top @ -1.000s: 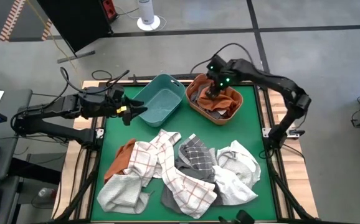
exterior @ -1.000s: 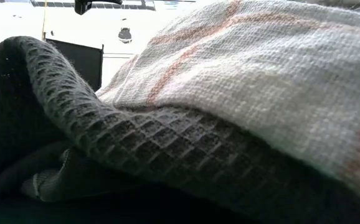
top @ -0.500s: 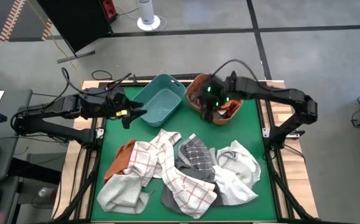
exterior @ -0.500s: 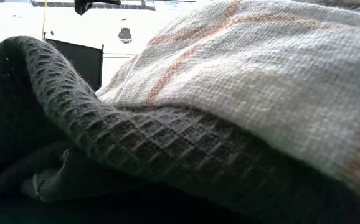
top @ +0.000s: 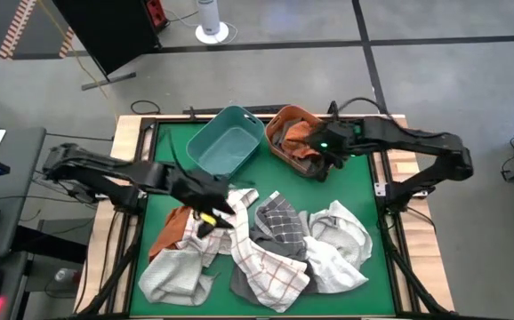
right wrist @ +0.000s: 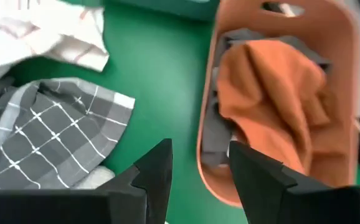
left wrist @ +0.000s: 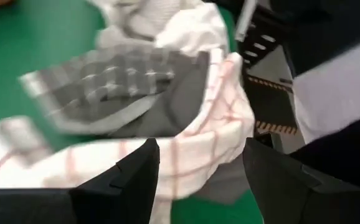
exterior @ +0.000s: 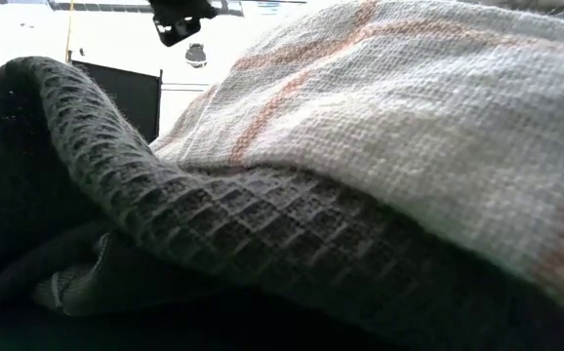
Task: Sort towels by color in basket
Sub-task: Put the white patterned towel into the blue bin
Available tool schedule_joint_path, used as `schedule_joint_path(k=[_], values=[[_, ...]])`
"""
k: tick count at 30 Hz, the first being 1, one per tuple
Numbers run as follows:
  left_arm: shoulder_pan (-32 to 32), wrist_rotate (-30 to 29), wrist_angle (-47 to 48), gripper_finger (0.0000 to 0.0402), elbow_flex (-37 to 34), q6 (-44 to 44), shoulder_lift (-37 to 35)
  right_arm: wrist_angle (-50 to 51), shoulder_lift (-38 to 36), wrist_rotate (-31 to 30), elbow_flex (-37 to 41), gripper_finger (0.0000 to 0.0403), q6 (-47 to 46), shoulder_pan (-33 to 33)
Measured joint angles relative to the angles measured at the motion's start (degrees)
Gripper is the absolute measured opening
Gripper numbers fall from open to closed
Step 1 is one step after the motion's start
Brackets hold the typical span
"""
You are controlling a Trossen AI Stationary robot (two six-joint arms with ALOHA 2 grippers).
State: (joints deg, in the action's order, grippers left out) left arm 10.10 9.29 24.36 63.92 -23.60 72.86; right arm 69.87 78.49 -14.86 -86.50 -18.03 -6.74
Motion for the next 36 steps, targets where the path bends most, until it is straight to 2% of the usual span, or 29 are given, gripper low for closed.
schedule_joint_path(k=[5, 8, 15, 23, 26, 28, 30, 33, 36], values=[[2.85, 0.98, -12.66, 0.0219, 0.0, 3.98, 6.09, -0.03, -5.15, -7.29, 0.0, 0.0185, -1.45, 2.87], [3.01, 1.06, -16.99, 0.0219, 0.02, 4.27, 9.97, -0.03, -7.33, -9.36, 0.0, 0.0185, -1.44, 3.32], [2.0, 4.84, -20.12, 0.0219, 0.0, 0.49, 19.32, 0.14, -10.49, -9.45, 0.0, 0.0185, 0.2, 3.4], [4.49, 5.97, -20.88, 0.0197, 0.02, 2.38, 25.41, 0.55, -12.57, -9.44, 0.0, 0.0185, 2.9, 3.39], [5.31, 5.55, -20.74, 0.0171, 0.02, 4.27, 25.75, 0.38, -12.95, -9.41, 0.0, 0.0185, 3.15, 3.39], [5.7, 2.4, -20.72, 0.0141, 0.04, 5.87, 25.75, 0.69, -13.26, -9.41, 0.0, 0.0185, 3.38, 3.39], [5.72, 0.68, -20.37, 0.01, 0.04, 5.78, 25.75, 0.68, -13.32, -9.41, 0.0, 0.0185, 3.53, 3.39], [4.66, 1.22, -19.99, 0.0027, 0.04, 1.86, 25.36, 0.84, -13.63, -9.39, 0.0, 0.0185, 3.75, 3.36], [3.89, 1.52, -20.03, 0.0009, 0.04, -1.67, 25.33, 0.54, -13.78, -9.37, 0.0, 0.0185, 4.75, 3.32]])
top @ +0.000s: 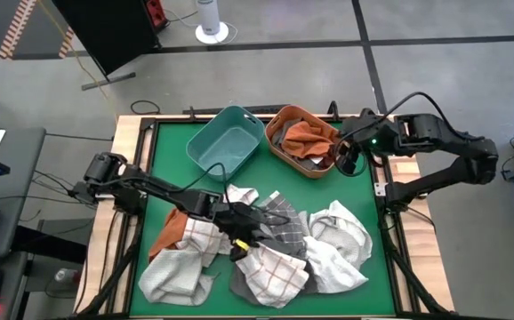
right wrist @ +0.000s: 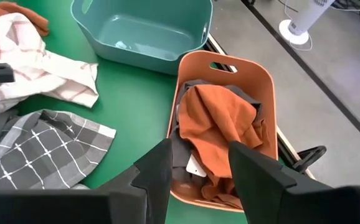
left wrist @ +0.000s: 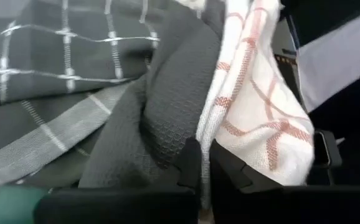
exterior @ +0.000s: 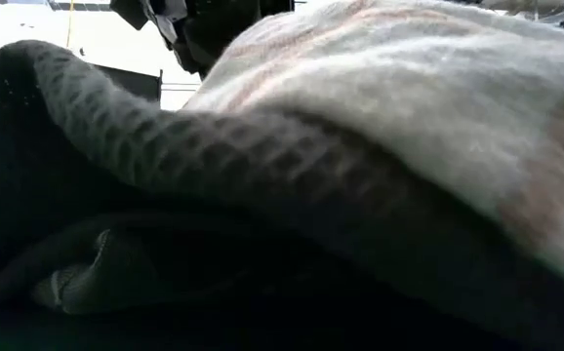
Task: Sort towels by color in basket
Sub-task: Put the white patterned towel into the blue bin
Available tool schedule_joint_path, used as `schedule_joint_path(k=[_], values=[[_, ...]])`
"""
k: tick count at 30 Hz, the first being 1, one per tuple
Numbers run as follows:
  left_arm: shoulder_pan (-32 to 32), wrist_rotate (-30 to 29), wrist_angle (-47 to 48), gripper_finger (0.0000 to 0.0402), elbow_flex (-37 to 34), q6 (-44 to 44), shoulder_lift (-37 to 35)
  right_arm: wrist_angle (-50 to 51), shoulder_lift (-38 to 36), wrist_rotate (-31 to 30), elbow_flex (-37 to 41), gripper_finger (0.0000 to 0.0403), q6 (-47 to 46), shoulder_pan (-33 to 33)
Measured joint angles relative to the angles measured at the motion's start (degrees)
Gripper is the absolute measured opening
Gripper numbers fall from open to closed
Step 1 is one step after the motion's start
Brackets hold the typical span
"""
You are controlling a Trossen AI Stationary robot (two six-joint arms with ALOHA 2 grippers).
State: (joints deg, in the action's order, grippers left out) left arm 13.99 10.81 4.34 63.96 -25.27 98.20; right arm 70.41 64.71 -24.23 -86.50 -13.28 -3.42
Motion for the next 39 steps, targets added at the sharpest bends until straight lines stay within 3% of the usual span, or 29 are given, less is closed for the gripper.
schedule_joint_path(k=[21, 30, 39], values=[[-5.5, -1.14, -1.45, 0.0001, 6.79, 0.43, -6.65, -0.77, 0.09, 0.09, 0.0, 0.0185, 2.61, -0.55], [-10.02, -16.83, -3.6, 0.0001, 7.63, 4.85, -16.25, -2.68, -0.6, 0.09, 0.0, 0.0185, 0.31, -0.53], [-17.39, -17.55, -10.22, 0.0003, 7.61, 7.67, -21.74, -3.61, -0.67, 0.07, 0.0, 0.0185, -3.17, -1.27]])
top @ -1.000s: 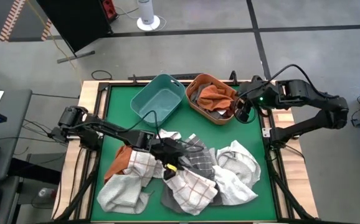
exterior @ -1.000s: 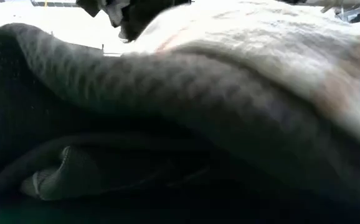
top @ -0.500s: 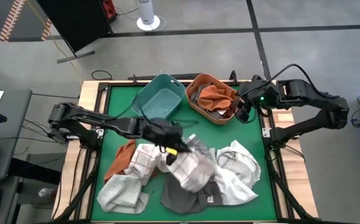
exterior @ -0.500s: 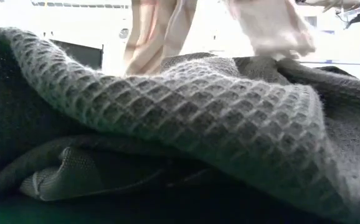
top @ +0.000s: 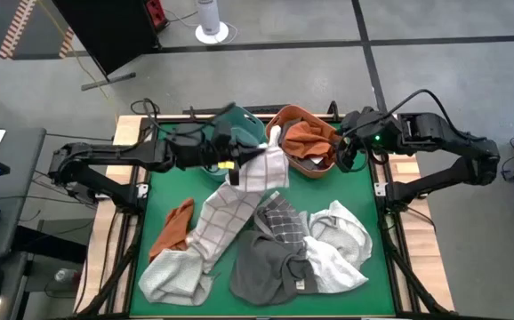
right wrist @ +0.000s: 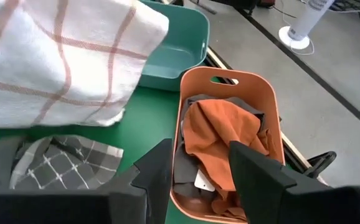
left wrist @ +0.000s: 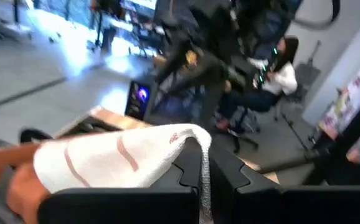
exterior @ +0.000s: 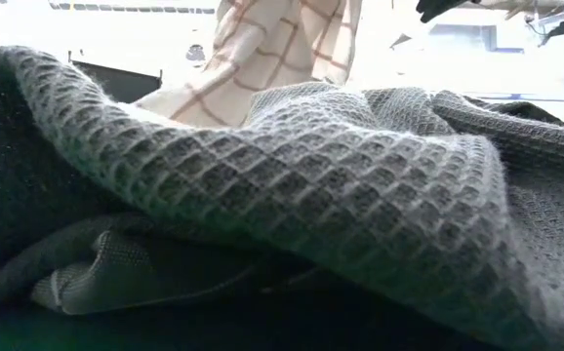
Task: Sort towels by color in basket
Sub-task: Put the white patterned towel into the blue bin
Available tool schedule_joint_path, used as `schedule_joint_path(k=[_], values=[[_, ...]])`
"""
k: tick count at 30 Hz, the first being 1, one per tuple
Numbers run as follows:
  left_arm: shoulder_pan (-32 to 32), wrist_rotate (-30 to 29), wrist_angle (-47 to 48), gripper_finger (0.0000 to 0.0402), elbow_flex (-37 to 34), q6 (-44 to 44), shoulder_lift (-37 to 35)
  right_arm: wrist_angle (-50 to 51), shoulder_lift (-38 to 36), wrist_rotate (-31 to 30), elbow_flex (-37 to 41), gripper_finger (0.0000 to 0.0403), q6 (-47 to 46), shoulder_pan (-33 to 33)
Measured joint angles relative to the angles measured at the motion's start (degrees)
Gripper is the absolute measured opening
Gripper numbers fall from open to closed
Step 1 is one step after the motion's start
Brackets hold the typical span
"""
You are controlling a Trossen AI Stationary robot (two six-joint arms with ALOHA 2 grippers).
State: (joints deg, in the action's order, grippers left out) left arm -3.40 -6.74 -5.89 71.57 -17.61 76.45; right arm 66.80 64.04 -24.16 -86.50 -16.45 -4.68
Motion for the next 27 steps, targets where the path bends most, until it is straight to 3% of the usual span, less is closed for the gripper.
schedule_joint_path(k=[8, 14, 22, 27], values=[[-5.14, 0.28, -6.75, 0.0003, -0.09, 0.37, -1.18, 0.0, 0.15, -1.07, 0.0, 0.0185, -6.42, -1.51], [-9.16, 6.65, -19.59, 0.0004, -0.07, 2.75, -4.42, -0.02, 1.45, -1.68, 0.0, 0.0185, -11.4, -1.47], [-15.31, 6.44, -22.36, 0.0004, -0.05, 8.55, -10.12, -4.31, 7.28, -2.96, 0.0, 0.0185, -16.93, -0.47], [-18.59, 5.01, -29.69, 0.0004, -0.07, 12.66, -11.8, -5.31, 12.85, -2.95, 0.0, 0.0185, -19.88, 1.55]])
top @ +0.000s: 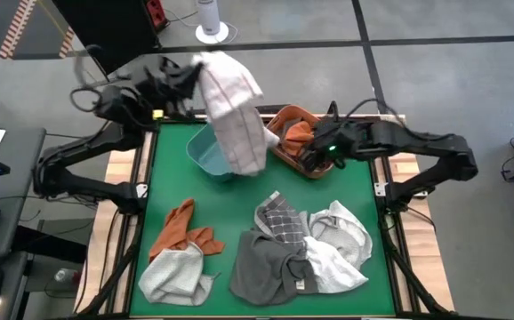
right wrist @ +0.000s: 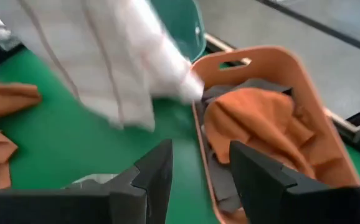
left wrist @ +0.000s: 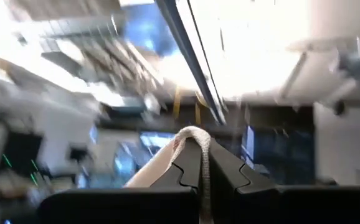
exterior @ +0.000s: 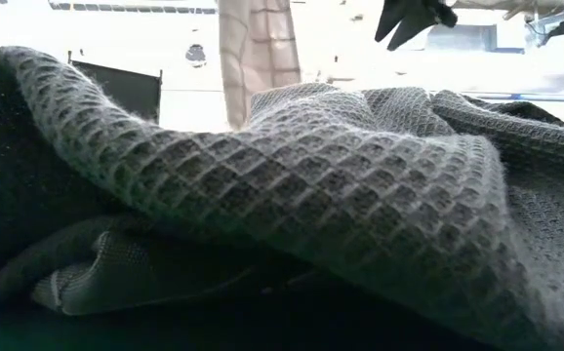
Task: Sort towels by color in basket
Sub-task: Put the white patterned towel into the blue bin
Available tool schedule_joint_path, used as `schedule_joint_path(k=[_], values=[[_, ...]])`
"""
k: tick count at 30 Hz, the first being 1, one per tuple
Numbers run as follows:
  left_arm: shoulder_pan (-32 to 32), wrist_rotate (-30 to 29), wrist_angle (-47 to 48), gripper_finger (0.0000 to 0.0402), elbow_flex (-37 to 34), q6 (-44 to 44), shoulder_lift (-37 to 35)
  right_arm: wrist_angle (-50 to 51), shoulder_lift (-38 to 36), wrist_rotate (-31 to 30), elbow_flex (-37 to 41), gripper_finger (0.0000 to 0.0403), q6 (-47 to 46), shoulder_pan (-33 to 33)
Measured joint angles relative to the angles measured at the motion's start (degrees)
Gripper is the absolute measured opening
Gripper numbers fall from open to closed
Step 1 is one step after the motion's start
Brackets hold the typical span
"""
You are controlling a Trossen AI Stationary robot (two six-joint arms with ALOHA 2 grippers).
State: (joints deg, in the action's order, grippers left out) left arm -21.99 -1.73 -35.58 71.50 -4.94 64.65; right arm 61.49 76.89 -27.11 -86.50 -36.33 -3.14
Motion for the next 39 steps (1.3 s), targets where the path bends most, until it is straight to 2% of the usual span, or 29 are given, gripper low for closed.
schedule_joint_path(k=[2, 5, 11, 14, 18, 24, 27, 34, 39], values=[[-0.98, -2.63, -3.22, 0.0004, 0.0, 2.95, -0.65, -0.05, 2.29, 0.0, 0.0, 0.0185, -0.96, 0.93], [-1.91, -7.44, -3.3, 0.0004, 0.02, 6.92, -1.84, -0.89, 5.01, 0.0, 0.0, 0.0185, -1.22, 2.36], [-1.91, -12.8, 4.56, 0.0004, 0.0, 19.76, -4.3, -0.81, 6.83, 0.01, 0.0, 0.0185, -2.8, 4.36], [-2.07, -14.95, 9.68, 0.0004, 0.0, 22.49, -4.88, -0.69, 6.4, 0.0, 0.0, 0.0185, -2.87, 4.69], [-3.88, -15.94, 11.72, 0.0004, 0.0, 21.78, -3.55, -0.82, 4.8, -0.14, 0.0, 0.0185, -3.19, 4.63], [-7.18, -15.96, 11.07, 0.0004, 0.0, 9.74, 0.47, -2.96, 2.44, -1.33, 0.0, 0.0185, -3.25, 4.63], [-8.42, -15.86, 6.98, 0.0004, 0.0, 7.64, 3.82, -4.75, 1.21, -1.46, 0.0, 0.0185, -2.89, 5.28], [-13.34, -16.3, -15.04, 0.0004, 0.0, 4.59, 11.31, -5.33, 0.15, -1.46, 0.0, 0.0185, -4.61, 8.88], [-16.23, -19.01, -25.75, 0.0004, -0.02, 2.24, 14.13, -5.06, 0.19, -1.53, 0.0, 0.0185, -7.24, 12.02]])
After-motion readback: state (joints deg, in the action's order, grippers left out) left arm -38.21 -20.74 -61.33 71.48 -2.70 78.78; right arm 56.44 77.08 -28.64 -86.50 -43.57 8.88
